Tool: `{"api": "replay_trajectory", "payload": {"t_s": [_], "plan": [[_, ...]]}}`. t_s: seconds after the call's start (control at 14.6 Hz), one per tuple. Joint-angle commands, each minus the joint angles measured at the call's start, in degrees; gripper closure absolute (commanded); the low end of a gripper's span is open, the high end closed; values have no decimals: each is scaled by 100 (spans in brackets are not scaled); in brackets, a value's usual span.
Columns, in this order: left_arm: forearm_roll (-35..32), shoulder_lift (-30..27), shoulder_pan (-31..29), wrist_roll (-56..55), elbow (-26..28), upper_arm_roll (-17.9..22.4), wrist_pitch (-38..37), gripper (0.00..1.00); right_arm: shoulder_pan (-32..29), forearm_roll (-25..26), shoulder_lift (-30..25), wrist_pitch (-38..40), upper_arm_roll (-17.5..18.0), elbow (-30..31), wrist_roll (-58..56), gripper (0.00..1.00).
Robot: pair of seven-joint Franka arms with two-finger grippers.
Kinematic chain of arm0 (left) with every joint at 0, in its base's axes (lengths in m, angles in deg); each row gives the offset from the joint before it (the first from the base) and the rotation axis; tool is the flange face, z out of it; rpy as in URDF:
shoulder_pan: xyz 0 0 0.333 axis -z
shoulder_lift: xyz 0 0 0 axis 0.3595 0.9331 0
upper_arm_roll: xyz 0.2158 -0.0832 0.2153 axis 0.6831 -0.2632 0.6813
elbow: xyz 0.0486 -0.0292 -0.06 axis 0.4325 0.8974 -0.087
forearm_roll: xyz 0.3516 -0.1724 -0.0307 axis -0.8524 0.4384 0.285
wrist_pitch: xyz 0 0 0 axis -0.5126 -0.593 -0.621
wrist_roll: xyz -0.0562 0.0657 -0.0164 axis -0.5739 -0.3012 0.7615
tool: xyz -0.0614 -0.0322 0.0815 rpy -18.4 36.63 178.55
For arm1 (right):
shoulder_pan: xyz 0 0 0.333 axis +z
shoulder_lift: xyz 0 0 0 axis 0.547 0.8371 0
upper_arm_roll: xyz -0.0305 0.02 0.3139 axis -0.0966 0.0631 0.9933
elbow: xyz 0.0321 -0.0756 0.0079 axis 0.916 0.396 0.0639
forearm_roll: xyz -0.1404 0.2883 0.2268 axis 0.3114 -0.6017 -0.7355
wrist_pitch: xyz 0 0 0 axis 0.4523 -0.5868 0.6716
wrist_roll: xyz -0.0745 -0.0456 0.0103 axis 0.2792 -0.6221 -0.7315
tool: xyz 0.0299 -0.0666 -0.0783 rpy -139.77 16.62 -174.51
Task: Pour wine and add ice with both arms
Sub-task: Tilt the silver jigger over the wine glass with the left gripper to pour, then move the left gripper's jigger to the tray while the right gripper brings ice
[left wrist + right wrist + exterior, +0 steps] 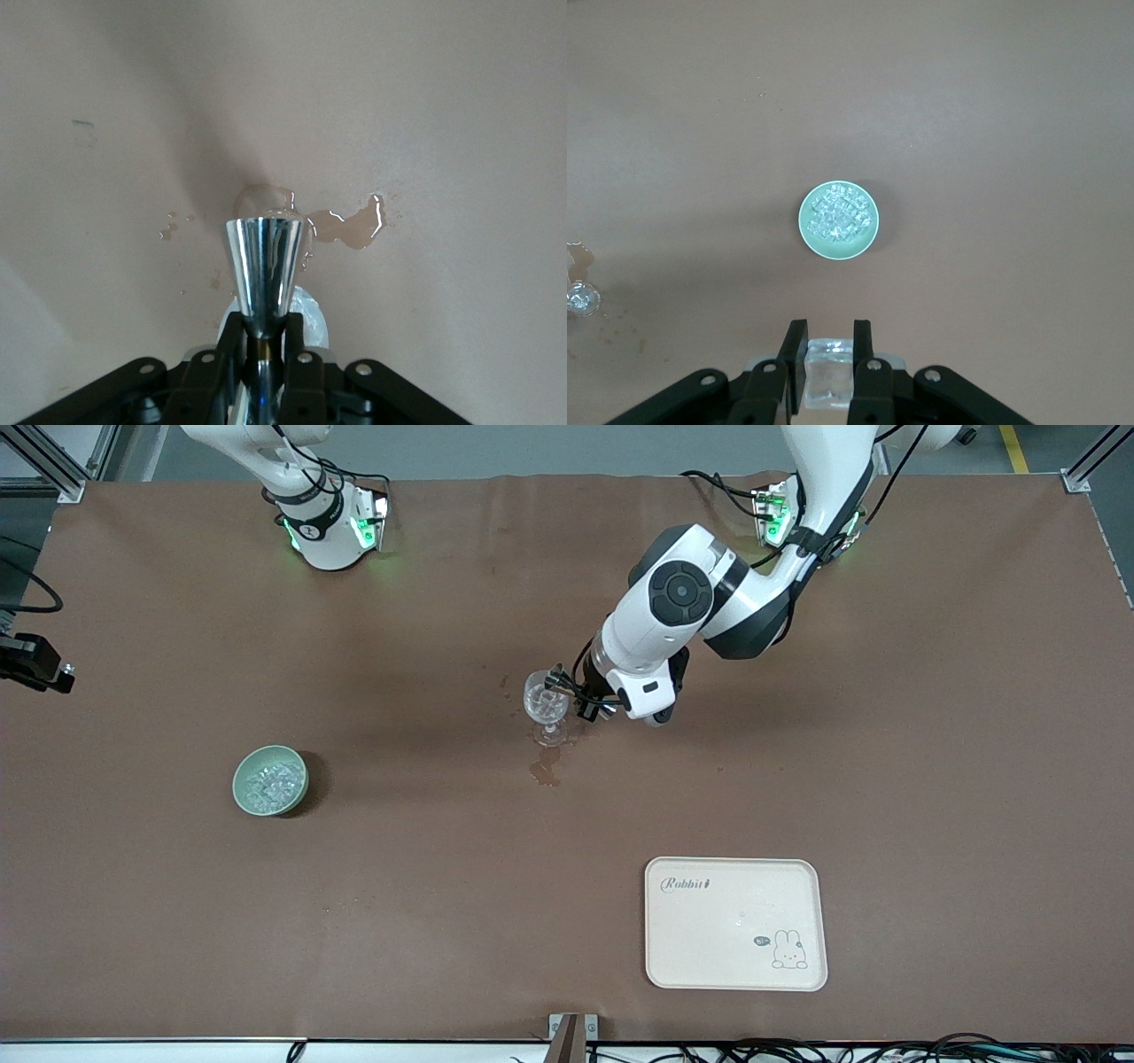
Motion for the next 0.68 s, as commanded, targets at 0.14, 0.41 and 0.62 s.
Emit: {"api": "replay_trajectory", "payload": {"t_s": [0.14, 0.41, 0.62], "plan": [[-179, -60, 129, -156, -17, 5, -108, 100, -20, 5, -137, -53, 41, 155, 96, 99], [-179, -25, 120, -112, -131, 5, -116, 100, -11, 5, -137, -36, 41, 146, 96, 99], [-232, -25, 146, -156, -131, 31, -116, 100, -11, 5, -128, -36, 41, 146, 96, 99]]}}
